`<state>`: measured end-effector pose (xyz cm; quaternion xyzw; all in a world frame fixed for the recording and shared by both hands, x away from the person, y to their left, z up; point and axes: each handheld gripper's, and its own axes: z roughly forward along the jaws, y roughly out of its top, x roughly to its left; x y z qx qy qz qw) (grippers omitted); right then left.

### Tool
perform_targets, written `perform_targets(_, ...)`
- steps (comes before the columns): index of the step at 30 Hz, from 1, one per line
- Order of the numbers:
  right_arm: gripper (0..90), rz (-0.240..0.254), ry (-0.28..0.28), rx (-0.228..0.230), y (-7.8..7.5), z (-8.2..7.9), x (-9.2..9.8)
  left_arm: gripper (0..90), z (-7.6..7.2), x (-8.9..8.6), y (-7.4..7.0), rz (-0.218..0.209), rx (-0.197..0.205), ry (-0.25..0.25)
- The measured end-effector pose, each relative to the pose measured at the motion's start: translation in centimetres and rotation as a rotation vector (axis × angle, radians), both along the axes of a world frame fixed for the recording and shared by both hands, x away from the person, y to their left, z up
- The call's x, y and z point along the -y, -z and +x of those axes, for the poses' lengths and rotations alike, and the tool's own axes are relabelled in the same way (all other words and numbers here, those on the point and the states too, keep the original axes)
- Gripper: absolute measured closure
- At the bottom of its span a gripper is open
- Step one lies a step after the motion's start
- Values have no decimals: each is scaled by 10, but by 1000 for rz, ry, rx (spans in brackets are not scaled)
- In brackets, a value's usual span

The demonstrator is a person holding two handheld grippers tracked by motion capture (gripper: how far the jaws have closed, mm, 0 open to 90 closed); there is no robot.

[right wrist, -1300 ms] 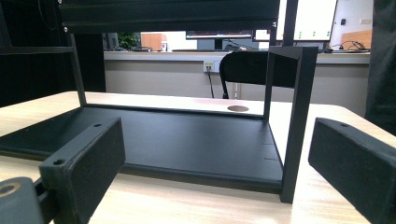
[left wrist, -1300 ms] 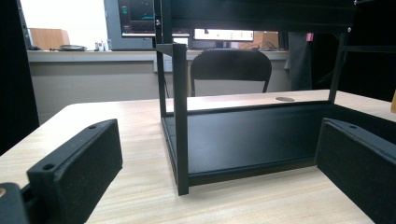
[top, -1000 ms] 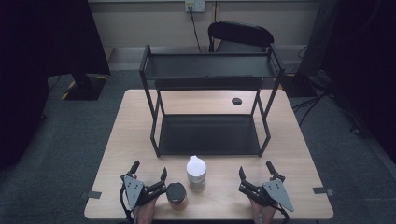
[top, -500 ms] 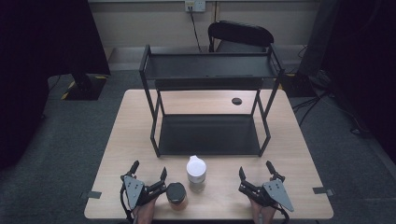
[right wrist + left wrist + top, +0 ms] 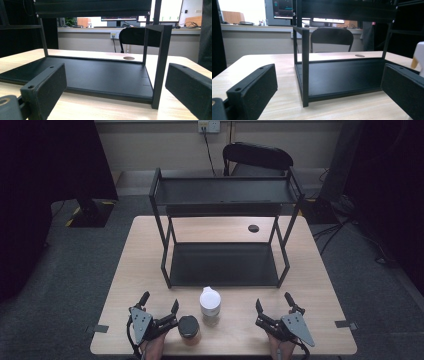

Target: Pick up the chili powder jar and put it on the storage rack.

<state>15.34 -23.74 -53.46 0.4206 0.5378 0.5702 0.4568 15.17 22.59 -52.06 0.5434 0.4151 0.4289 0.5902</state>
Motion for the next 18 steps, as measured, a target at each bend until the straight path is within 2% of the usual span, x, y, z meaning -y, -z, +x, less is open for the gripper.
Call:
perform_targets(4, 22, 0, 0, 0, 0, 0, 0, 0, -4, -3, -5, -18, 22, 6)
perform_targets(8, 22, 0, 0, 0, 0, 0, 0, 0, -4, -8, -17, -2, 7, 48)
perform_targets(12, 22, 0, 0, 0, 0, 0, 0, 0, -8, -9, -25, -21, 42, 76)
perform_targets(15, 23, 0, 0, 0, 0, 0, 0, 0, -12, -9, -29, -19, 55, 90)
perform_targets(18, 23, 0, 0, 0, 0, 0, 0, 0, -17, -9, -36, -7, 60, 127)
